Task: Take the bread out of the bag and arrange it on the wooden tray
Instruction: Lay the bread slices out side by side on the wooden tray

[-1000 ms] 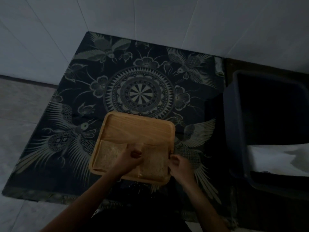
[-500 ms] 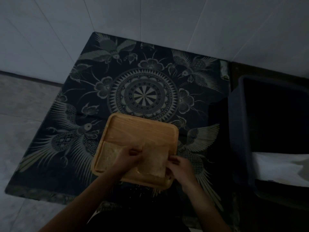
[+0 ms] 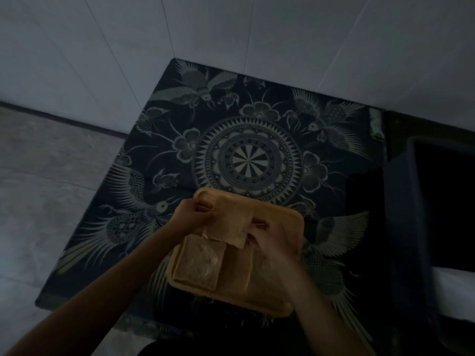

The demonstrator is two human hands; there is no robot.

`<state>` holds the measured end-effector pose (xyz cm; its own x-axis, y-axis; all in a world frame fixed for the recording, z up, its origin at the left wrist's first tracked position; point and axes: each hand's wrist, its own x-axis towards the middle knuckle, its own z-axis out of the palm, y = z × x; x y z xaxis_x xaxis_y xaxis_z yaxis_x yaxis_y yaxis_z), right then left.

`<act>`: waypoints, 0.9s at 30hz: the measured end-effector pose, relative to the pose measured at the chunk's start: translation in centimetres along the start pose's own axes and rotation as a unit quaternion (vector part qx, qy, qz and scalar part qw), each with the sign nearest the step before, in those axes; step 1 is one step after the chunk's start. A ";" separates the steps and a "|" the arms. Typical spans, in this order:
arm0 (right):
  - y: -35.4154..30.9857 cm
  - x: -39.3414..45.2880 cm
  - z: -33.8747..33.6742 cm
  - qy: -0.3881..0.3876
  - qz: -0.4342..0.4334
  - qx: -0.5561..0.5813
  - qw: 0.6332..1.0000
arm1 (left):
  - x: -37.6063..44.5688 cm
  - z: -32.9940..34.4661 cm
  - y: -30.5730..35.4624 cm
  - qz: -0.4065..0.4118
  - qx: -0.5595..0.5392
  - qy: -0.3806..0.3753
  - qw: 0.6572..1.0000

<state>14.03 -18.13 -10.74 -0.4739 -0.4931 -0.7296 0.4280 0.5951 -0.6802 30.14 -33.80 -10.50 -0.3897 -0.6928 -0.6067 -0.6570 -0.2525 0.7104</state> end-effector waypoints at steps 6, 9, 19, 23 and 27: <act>-0.3 2.1 3.0 0.027 -0.023 -0.018 0.999 | 2.3 -1.6 -0.4 0.002 0.031 0.013 0.999; 0.0 2.8 3.7 0.036 -0.025 -0.035 0.998 | 2.7 -2.1 -0.8 0.000 0.041 0.003 0.999; 1.6 4.2 4.7 0.041 -0.032 -0.096 0.994 | 2.9 -2.9 -2.0 0.044 0.121 0.026 0.991; 1.9 4.4 4.8 0.046 -0.072 -0.160 0.983 | 3.0 -3.0 -2.5 0.060 0.143 0.047 0.987; 2.2 4.4 5.1 0.053 -0.092 -0.173 0.979 | 2.8 -3.0 -2.7 0.069 0.150 0.064 0.984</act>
<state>16.79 -22.21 -15.81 -0.6039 -0.5538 -0.5732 0.0506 0.6911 -0.7210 32.75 -37.15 -13.04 -0.4178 -0.7904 -0.4481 -0.7719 0.0486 0.6339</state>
